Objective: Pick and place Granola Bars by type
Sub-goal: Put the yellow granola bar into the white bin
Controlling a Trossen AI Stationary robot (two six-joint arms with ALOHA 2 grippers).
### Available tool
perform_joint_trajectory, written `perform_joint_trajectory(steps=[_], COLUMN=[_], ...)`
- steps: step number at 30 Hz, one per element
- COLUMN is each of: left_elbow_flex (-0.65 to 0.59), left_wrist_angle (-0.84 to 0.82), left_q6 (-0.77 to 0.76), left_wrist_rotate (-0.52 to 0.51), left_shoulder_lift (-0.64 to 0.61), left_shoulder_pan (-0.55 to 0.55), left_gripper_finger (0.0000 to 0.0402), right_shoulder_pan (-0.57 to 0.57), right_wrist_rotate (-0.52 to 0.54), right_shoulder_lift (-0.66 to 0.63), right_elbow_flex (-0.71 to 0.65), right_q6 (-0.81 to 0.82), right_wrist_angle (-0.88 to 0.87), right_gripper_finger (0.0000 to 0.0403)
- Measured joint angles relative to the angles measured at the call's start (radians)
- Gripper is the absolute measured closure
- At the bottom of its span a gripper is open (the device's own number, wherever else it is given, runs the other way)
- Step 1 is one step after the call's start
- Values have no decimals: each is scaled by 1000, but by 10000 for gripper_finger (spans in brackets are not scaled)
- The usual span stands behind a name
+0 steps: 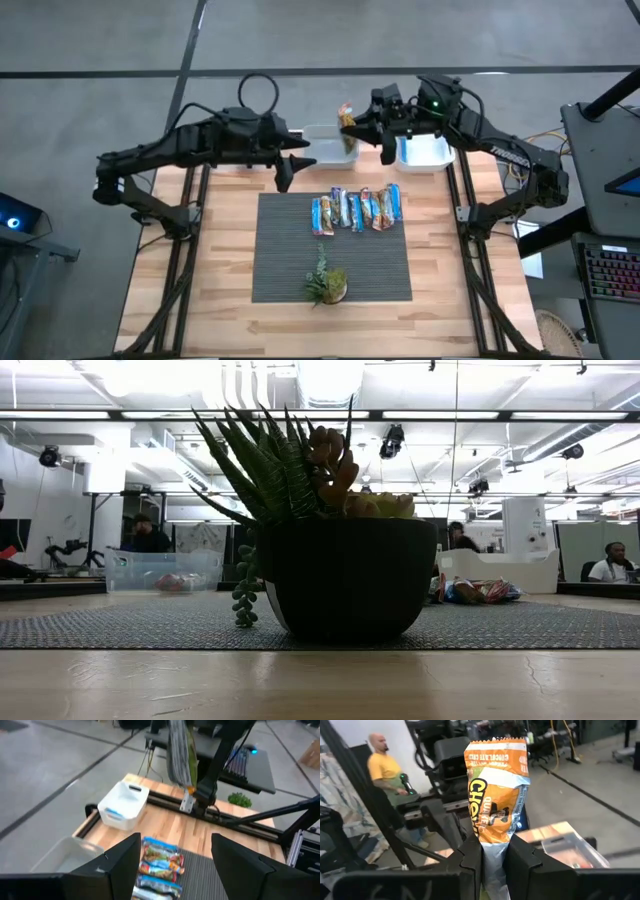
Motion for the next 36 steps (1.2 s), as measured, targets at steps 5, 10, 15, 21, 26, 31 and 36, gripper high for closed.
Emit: perform_joint_trajectory(steps=[5,10,15,21,26,31,36], left_elbow_flex=[-49,-59,-59,-59,-59,-59,-59], left_wrist_angle=[0,-14,-45,-88,-137,-160,-176], left_q6=[-23,-30,-20,9,30,51,59], left_wrist_rotate=[-4,-16,-21,-21,-47,-51,-71], left_shoulder_lift=[-10,-17,-24,-45,-72,-101,-137], left_shoulder_pan=[0,0,0,0,0,1,1], left_gripper_finger=[177,177,215,335,395,400,401], right_shoulder_pan=[-44,-93,-131,-171,-212,-264,-332], right_wrist_rotate=[124,250,366,463,576,627,627], right_shoulder_lift=[-2,-2,-2,-2,-2,-2,6], right_elbow_flex=[0,0,0,0,0,0,0], right_q6=[45,45,69,104,169,227,251], right_wrist_angle=[-140,-322,-449,-546,-664,-727,-733], right_gripper_finger=[356,361,364,364,365,365,365])
